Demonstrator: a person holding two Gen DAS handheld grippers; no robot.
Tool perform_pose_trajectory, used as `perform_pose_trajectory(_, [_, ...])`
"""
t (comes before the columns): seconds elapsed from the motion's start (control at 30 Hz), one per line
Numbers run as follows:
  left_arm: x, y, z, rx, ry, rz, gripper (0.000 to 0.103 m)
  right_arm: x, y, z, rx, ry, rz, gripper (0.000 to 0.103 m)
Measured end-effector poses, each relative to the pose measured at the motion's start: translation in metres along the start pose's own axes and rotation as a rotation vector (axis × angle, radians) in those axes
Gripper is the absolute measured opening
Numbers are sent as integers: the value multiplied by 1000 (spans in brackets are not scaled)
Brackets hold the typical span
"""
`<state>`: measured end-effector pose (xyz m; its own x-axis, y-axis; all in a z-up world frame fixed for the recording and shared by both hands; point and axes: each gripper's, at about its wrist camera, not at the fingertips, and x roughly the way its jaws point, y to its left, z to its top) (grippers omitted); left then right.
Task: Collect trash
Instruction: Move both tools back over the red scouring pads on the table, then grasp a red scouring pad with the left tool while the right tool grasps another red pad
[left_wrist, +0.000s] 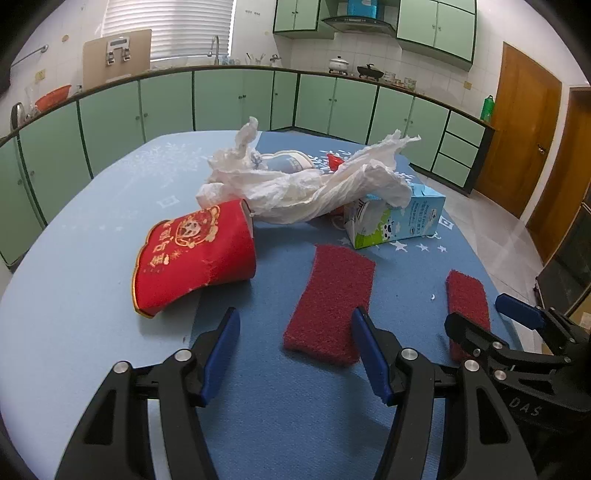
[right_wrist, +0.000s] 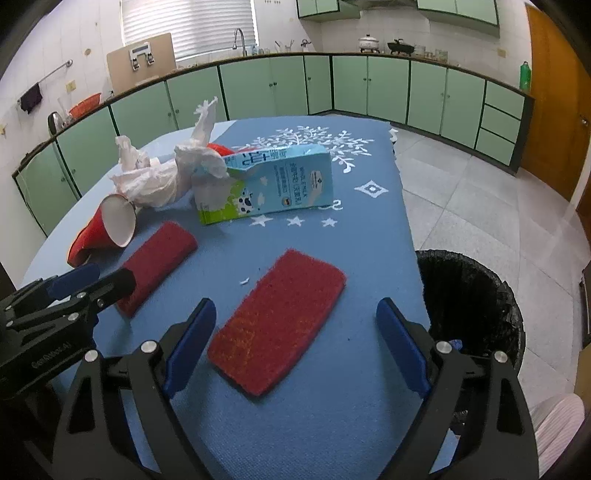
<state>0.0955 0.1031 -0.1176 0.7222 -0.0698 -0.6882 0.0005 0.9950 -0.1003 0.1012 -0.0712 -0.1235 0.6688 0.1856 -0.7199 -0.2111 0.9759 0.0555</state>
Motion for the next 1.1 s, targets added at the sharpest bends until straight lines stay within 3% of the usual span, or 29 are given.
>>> perform_pose_trajectory(0.3, [0,0,1,2,1,0,62,-1,-3,-2,-22,14,8,83])
perform_pose_trajectory(0.57, [1,-1,2,6,1,3,62,-11,-2,-2,-55,29,88,63])
perform_pose_trajectory(0.77, [1,-6,2,30,1,-4,62,-10,1,-5,-49,31,89,62])
perform_pose_trajectory(0.83, [1,-7,2,28,2,-3,62,-9,-1,-5,-43,31,117,56])
perform_pose_trajectory(1.1, [2,-6,2,27,6,-1,62,-16,-3,-2,-50,11,145,53])
